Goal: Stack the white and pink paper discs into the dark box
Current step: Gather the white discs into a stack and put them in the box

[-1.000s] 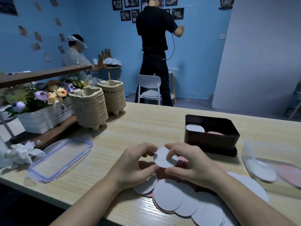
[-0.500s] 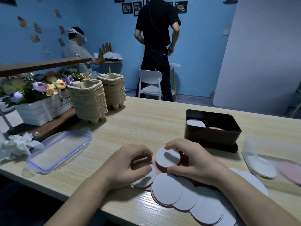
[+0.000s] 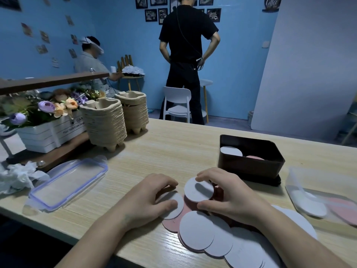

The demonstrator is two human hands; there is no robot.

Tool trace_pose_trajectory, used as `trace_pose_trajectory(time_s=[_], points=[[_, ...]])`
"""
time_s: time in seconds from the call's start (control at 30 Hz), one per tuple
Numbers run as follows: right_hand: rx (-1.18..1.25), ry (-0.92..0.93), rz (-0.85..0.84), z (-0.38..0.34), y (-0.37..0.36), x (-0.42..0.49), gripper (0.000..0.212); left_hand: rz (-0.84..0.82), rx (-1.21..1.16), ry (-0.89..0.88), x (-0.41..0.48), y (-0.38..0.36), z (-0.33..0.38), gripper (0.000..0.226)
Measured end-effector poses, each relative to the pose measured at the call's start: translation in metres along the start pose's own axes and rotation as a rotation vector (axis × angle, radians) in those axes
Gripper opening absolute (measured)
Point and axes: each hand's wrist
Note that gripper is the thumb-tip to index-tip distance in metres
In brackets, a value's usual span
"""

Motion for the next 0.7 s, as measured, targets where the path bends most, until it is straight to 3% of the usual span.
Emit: trace_pose_trajectory(time_s=[0.1, 0.3, 0.43, 0.7], points=[[-0.002, 0.0, 0.013, 0.001, 0.0, 0.0, 0.053, 0.044, 0.053, 0.031, 0.0, -0.001, 0.002, 0.049], [-0.007, -0.017, 0.014, 0.001, 0.0, -0.001, 0.054, -0.019, 0.079, 0.003, -0.004, 0.004, 0.01, 0.068], [-0.013, -0.02, 0.011, 0.003, 0.0, -0.001, 0.052, -0.034, 0.056, 0.002, -0.002, 0.004, 0.009, 0.069], [-0.05, -0.001, -0.012, 0.002, -0.002, 0.0, 0.052, 0.134, -0.024, 0.016, -0.004, 0.001, 0.011, 0.072]])
Point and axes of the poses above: each hand's wrist, its own x-axis towards the middle knuckle, its own y-axis out of the back of the hand, z = x × y
